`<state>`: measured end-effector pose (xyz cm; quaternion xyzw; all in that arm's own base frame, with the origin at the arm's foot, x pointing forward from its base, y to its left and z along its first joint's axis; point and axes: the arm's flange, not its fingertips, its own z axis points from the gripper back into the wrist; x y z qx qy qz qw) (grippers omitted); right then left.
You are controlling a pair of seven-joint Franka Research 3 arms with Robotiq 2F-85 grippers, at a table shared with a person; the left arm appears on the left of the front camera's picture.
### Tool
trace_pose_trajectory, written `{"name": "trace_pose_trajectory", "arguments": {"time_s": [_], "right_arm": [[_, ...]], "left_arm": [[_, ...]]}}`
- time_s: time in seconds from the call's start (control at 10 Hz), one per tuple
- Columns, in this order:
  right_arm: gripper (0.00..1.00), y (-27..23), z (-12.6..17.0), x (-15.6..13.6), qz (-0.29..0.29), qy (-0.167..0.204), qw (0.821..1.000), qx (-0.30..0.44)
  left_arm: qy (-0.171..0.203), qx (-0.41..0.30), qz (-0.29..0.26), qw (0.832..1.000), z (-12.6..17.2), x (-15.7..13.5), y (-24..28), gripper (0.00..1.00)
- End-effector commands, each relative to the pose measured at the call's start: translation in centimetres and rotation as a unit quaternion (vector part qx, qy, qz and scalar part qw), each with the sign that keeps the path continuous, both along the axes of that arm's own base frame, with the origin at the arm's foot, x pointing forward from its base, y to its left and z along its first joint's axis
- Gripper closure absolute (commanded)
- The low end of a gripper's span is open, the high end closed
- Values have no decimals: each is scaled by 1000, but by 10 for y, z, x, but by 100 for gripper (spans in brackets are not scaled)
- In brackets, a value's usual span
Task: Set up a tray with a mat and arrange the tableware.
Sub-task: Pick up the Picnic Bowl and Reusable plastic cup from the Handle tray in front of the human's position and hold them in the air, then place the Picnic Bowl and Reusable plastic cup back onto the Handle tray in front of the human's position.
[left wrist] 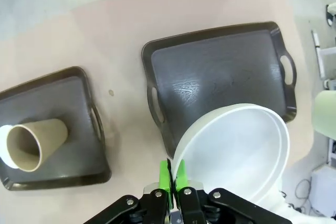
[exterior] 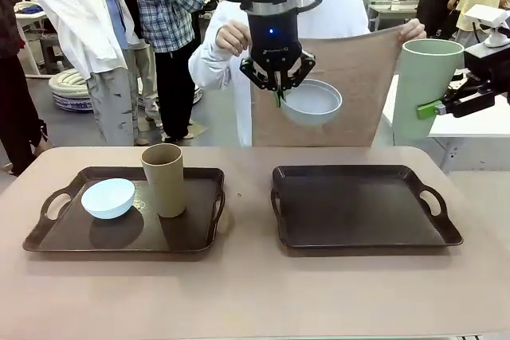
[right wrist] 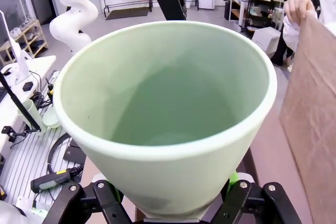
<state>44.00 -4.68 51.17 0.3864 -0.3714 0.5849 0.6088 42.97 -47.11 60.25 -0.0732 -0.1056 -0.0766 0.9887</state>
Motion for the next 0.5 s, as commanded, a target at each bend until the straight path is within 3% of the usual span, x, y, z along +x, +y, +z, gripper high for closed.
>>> {"name": "trace_pose_trajectory", "arguments": {"time_s": [0.0,0.4], "right_arm": [[100,2,3,-2,8,-4,1000,6],[100,2,3,-2,8,-4,1000,6]], "left_arm": [[-9,-3,-6,1000,-1,4,-1,100],[-9,-3,-6,1000,-1,4,-1,100]]}}
